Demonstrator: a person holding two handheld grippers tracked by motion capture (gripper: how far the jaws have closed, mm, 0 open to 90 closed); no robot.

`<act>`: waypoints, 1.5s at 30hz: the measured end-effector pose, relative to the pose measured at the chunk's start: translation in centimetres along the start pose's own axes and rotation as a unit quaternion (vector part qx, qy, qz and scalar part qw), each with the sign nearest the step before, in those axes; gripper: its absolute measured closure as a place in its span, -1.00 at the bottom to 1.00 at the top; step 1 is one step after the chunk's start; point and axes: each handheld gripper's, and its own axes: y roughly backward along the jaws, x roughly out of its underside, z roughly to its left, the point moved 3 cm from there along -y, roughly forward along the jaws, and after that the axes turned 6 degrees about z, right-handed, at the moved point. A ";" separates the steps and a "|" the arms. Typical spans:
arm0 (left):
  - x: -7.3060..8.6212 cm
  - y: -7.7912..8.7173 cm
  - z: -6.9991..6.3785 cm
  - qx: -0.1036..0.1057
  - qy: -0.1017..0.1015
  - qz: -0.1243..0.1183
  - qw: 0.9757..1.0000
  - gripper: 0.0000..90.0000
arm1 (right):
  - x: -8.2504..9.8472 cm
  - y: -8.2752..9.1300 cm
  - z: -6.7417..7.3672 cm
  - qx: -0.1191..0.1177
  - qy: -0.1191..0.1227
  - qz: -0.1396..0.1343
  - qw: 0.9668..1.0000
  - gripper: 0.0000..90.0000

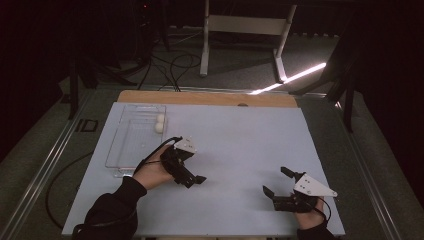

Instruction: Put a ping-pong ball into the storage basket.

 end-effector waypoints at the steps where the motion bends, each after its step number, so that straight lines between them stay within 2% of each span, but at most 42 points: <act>1: 0.2 -0.2 -0.1 0.005 -0.001 0.002 1.000 -0.99 | 0.0 0.0 0.0 0.000 0.001 -0.001 1.000 -0.79; 5: 0.6 -0.4 -0.8 0.000 -0.013 0.012 1.000 -0.99 | 0.0 0.0 0.0 0.000 0.001 -0.001 1.000 -0.79; 7: 0.6 -0.3 -1.2 0.009 -0.012 0.006 1.000 -0.99 | 0.0 0.0 0.0 0.000 0.001 -0.001 1.000 -0.79; 12: 0.9 -0.3 -1.8 0.010 -0.021 0.007 1.000 -0.99 | 0.0 0.0 0.0 0.000 0.000 -0.001 1.000 -0.79; 20: 1.8 -0.6 -3.5 0.018 -0.043 0.015 0.999 -0.99 | -0.1 0.0 0.0 0.000 0.002 -0.002 1.000 -0.79; 34: 3.8 -0.7 -4.8 0.027 -0.046 0.005 0.999 -0.99 | -0.1 0.1 0.0 0.000 0.000 -0.002 1.000 -0.79; 38: 4.7 -0.6 -5.2 0.027 -0.050 -0.002 0.998 -0.99 | -0.1 0.1 0.0 -0.001 0.000 -0.002 1.000 -0.79; 39: 5.0 -0.7 -5.3 0.025 -0.053 0.003 0.998 -0.99 | -0.1 0.1 0.0 0.000 -0.001 -0.002 1.000 -0.79; 45: 6.4 -0.7 -5.6 0.034 -0.046 -0.003 0.998 -0.99 | -0.1 0.1 0.0 -0.001 -0.001 -0.002 1.000 -0.78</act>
